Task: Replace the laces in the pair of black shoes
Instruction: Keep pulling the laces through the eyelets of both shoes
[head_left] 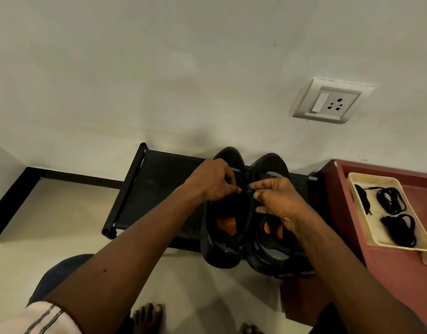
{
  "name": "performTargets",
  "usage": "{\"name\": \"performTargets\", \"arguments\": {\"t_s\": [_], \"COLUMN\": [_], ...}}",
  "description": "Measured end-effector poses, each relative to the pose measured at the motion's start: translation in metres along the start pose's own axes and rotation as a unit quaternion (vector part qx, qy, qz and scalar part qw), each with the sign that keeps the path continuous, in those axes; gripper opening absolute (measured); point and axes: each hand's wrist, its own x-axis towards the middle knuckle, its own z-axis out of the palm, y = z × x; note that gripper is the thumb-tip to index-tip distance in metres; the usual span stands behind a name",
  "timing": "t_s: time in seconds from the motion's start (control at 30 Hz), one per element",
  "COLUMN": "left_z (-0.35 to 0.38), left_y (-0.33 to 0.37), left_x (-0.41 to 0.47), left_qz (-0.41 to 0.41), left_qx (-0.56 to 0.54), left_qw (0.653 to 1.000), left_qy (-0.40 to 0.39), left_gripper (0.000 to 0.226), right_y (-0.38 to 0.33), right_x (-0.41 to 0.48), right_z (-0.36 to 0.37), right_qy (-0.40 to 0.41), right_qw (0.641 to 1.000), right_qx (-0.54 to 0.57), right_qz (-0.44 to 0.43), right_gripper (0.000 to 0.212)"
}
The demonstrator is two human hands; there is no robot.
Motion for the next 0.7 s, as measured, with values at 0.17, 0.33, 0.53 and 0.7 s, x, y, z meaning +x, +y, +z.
{"name": "performTargets", "arguments": {"t_s": [0.17, 0.33, 0.53, 0.7], "left_z": [0.002, 0.0049, 0.0047, 0.0091], "left_y": [-0.0023, 0.0008, 0.001, -0.0018], "left_x": [0.001, 0.0008, 0.0028, 0.0061], "left_qz": [-0.005, 0.02, 0.042, 0.045], "left_qx": [-0.022, 0.02, 0.063, 0.065], "left_qw": [1.0, 1.0, 0.997, 0.996], "left_qy": [0.007, 0.012, 0.028, 0.035], "left_gripper": [0.005, 0.007, 0.008, 0.01], "right_y": [-0.0012, -0.0003, 0.0012, 0.0012], "right_x": [-0.0019, -0.0038, -0.0031, -0.001], "right_z": [0.0004, 0.0011, 0.0012, -0.0006], "right_qy": [0.002, 0.001, -0.02, -0.041], "right_qw": [1.0, 1.0, 0.996, 0.992], "right_qx": [-0.003, -0.015, -0.065, -0.091], "right_qz": [0.004, -0.015, -0.061, -0.083], "right_gripper": [0.032, 0.032, 0.033, 0.029]}}
